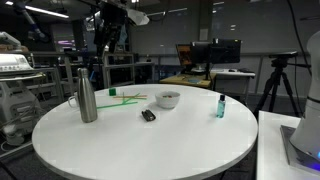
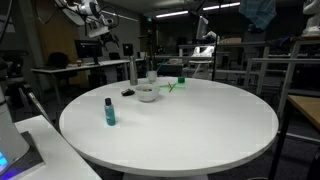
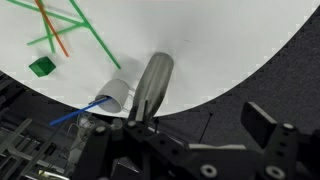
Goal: Move the silver flask from the left to the right
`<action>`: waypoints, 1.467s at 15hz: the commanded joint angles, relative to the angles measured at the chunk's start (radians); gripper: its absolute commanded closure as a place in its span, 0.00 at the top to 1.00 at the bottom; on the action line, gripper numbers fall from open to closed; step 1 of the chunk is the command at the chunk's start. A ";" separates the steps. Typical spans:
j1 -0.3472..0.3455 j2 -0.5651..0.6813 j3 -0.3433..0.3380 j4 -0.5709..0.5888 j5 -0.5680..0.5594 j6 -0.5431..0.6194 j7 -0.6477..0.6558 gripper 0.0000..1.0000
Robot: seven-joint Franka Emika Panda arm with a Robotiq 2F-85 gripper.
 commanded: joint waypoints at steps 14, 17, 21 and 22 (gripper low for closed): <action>0.082 0.409 -0.112 0.509 0.033 -0.163 -0.291 1.00; 0.093 0.454 -0.128 0.579 0.032 -0.179 -0.288 1.00; 0.105 0.505 -0.149 0.661 0.041 -0.160 -0.229 1.00; 0.107 0.514 -0.153 0.680 0.040 -0.160 -0.224 1.00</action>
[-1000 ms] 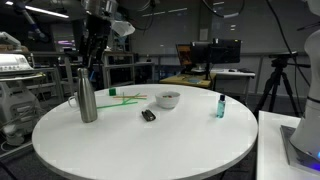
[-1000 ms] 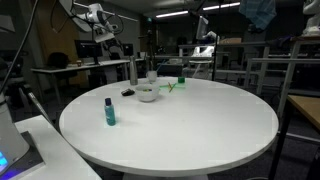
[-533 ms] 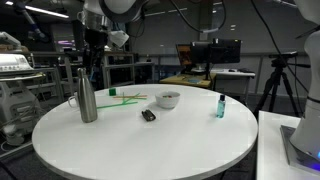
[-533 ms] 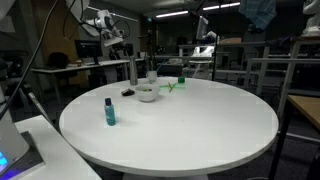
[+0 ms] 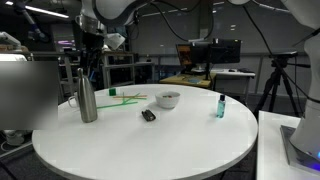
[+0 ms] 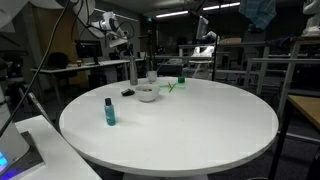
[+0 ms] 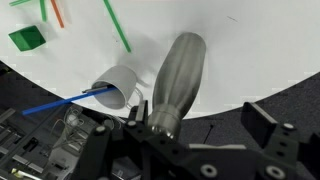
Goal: Move the silver flask from the left to the right
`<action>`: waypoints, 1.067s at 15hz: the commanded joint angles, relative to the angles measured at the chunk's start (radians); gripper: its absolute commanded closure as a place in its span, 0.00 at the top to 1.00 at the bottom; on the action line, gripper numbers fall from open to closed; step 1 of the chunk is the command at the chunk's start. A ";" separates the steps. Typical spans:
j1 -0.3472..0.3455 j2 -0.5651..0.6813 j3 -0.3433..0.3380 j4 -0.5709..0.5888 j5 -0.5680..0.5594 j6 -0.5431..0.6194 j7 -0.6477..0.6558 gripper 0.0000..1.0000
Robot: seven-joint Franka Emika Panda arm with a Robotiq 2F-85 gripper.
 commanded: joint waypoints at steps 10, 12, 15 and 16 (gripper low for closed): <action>0.045 0.142 -0.055 0.218 0.046 -0.033 0.064 1.00; 0.049 0.157 -0.055 0.236 0.055 -0.035 0.061 1.00; 0.036 0.170 -0.031 0.245 0.037 -0.036 0.057 1.00; 0.037 0.174 -0.034 0.248 0.033 -0.039 0.057 1.00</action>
